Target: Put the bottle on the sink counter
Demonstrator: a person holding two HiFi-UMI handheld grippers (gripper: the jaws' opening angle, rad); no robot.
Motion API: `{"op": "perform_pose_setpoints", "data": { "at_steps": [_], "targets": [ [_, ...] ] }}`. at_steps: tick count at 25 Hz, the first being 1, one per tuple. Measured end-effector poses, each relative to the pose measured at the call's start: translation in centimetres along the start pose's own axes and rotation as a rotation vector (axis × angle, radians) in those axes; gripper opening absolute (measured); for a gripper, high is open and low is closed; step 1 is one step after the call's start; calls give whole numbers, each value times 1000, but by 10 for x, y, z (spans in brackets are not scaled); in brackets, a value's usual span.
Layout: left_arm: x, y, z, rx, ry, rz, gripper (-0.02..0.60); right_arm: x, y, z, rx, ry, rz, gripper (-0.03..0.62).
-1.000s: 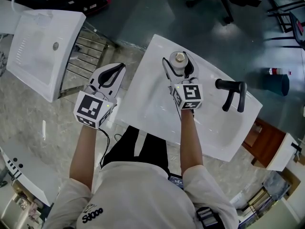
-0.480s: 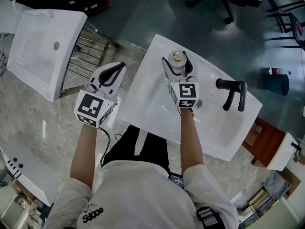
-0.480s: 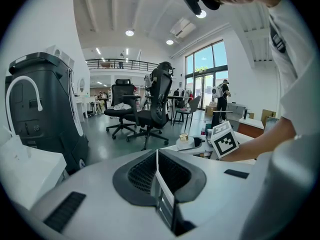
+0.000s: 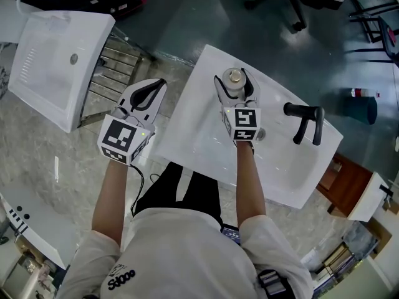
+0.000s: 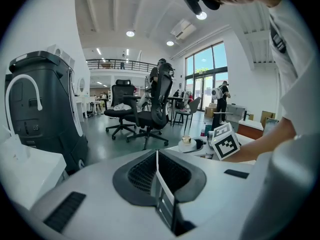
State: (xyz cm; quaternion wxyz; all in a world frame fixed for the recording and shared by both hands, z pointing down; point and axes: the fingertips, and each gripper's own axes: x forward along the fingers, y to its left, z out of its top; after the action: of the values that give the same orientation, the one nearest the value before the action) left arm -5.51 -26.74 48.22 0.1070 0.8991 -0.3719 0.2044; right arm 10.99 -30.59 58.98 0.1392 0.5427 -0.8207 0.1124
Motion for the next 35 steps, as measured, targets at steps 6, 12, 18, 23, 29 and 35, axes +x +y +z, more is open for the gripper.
{"op": "perform_pose_setpoints", "data": {
  "at_steps": [6, 12, 18, 23, 29, 35],
  "targets": [
    [-1, -3, 1, 0, -2, -4, 15, -3, 0, -6, -5, 40, -10, 348],
    [0, -7, 5, 7, -11, -20, 15, 0, -1, -7, 0, 54, -11, 347],
    [0, -9, 4, 18, -19, -4, 15, 2, -2, -8, 15, 63, -18, 348],
    [-1, -11, 9, 17, -28, -1, 15, 4, 0, -10, -18, 76, -29, 347],
    [-4, -9, 11, 12, -32, 5, 15, 6, -2, -12, -7, 94, -34, 348],
    [-8, -12, 13, 22, -43, 6, 15, 6, -3, -15, 25, 128, -15, 348]
  ]
}}
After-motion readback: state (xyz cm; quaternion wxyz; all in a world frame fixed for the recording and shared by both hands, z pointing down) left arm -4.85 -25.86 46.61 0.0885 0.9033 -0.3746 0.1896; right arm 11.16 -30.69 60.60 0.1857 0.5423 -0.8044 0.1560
